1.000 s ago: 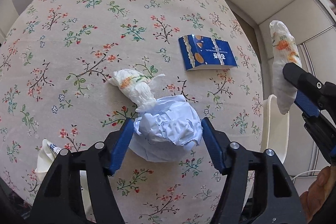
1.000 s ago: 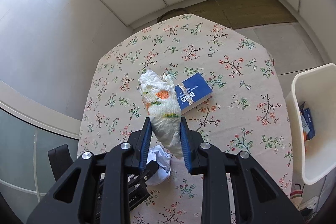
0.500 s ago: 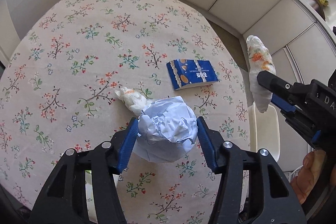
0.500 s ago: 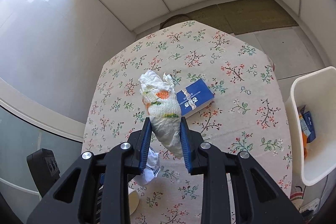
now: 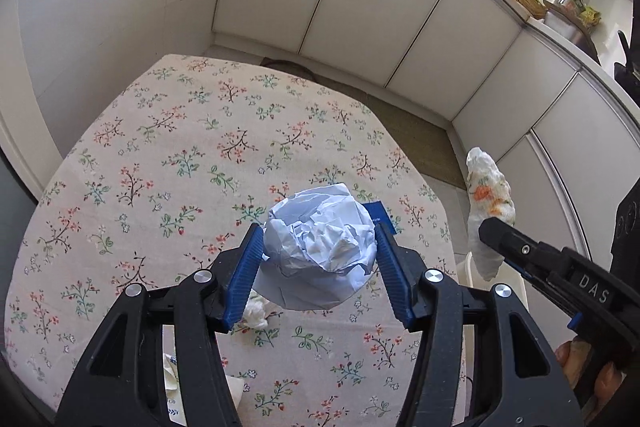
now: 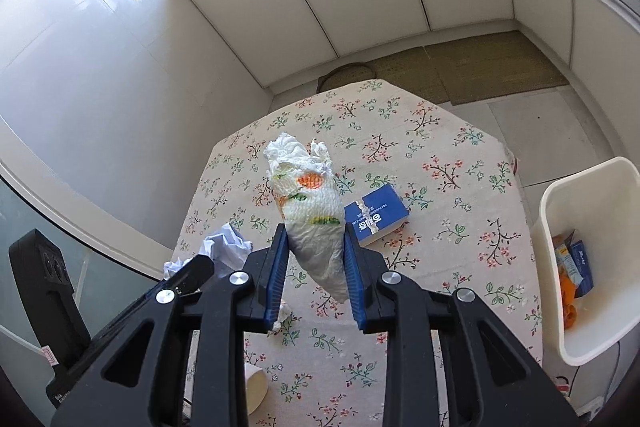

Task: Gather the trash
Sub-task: 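Carry both tissues with both tools over the white bin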

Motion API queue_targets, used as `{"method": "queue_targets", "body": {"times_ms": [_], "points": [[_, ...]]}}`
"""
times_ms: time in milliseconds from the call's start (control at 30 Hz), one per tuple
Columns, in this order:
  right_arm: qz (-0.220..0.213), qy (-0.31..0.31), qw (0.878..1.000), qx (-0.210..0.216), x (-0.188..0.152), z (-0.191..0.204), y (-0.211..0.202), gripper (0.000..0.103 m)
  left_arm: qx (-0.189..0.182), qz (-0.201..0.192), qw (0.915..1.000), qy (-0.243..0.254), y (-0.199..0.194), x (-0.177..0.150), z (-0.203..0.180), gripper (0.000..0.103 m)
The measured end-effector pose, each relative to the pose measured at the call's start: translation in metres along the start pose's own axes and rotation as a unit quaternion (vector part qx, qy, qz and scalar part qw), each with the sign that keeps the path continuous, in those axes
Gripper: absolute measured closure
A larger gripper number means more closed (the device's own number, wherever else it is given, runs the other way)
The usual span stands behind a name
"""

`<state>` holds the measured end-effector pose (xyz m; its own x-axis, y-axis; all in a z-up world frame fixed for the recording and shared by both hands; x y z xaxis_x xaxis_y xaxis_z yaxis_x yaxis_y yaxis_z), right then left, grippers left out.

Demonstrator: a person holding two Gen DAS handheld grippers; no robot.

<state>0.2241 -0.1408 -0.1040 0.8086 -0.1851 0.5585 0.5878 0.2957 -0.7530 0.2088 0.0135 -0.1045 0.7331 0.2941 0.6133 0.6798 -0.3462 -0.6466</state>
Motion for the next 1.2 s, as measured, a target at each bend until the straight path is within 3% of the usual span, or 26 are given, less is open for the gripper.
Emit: {"method": "queue_targets", "body": {"times_ms": [200,500,700,867,1033,1200], "points": [[-0.052,-0.018,0.998,-0.031,0.007,-0.008,-0.022,0.076,-0.018,-0.035,0.9992,0.012,-0.012,0.014,-0.017,0.049],[-0.118,-0.025,0.989,-0.086,0.019,-0.038,-0.053,0.076,-0.048,-0.090,0.9921,0.073,-0.026,0.025,-0.073,0.049],[-0.146,-0.021,0.980,-0.133,0.023,-0.068,-0.068,0.076,-0.075,-0.089,0.9893,0.087,-0.018,0.018,-0.102,0.049],[-0.172,-0.014,0.965,-0.197,0.026,-0.102,-0.081,0.076,-0.095,-0.087,0.9860,0.105,-0.010,0.008,-0.131,0.049],[-0.171,0.012,0.950,-0.261,0.026,-0.151,-0.086,0.076,-0.113,-0.078,0.9829,0.123,0.000,-0.004,-0.159,0.049],[-0.161,0.025,0.941,-0.297,0.022,-0.190,-0.090,0.073,-0.127,-0.066,0.9793,0.143,0.013,-0.018,-0.187,0.049]]}}
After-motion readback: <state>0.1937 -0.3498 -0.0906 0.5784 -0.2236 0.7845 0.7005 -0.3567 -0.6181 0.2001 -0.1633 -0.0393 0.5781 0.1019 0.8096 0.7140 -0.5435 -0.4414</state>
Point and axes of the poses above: each gripper's, at about its wrist camera, not at the fingertips, and y roughly the way its jaws point, z to its left, x to its top, the point moved 9 cm from there along y, roughly the way its jaws point, and after that the axes turned 9 degrees about -x, right-handed, at the moved point
